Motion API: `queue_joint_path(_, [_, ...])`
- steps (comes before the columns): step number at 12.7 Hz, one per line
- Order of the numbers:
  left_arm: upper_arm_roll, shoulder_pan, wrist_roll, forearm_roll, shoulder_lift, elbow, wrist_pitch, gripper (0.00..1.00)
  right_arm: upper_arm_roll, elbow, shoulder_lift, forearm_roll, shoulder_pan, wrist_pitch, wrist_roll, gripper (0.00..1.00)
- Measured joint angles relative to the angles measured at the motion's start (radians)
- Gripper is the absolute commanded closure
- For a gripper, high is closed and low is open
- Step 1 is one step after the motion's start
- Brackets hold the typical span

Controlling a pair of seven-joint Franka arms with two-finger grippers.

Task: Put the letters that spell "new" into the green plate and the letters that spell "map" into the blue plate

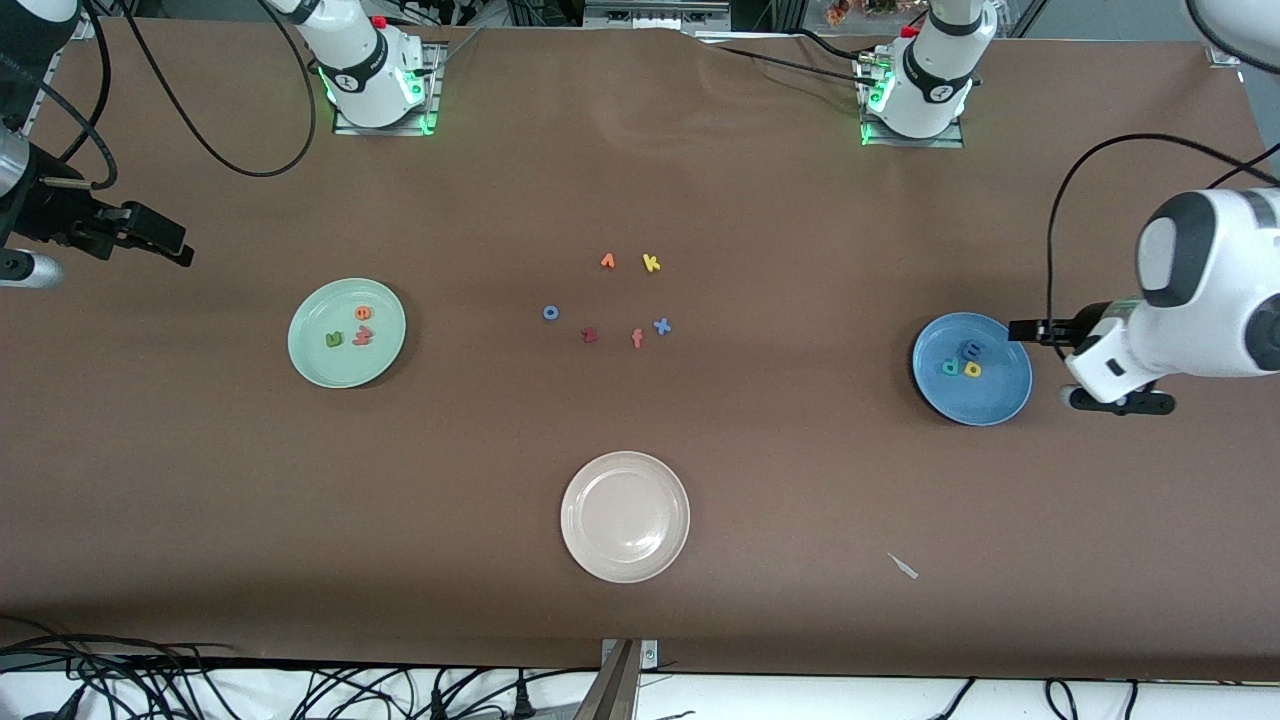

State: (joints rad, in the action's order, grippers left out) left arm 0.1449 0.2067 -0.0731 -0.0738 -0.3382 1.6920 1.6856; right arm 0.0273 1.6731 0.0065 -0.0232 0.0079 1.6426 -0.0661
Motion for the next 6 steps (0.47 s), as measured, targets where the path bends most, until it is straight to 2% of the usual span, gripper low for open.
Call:
queue_joint_path(4, [-0.022,-0.002,0.000,0.002,0.119,-0.033,-0.050,0.00,0.000,-0.001,0.000,0.000,0.000,0.000,0.000,0.00])
queue_joint_path(6, [-0.043,-0.008,0.002,0.047,0.178,-0.034,-0.090,0.00,0.000,-0.001,0.000,0.000,0.000,0.000,0.000,0.00])
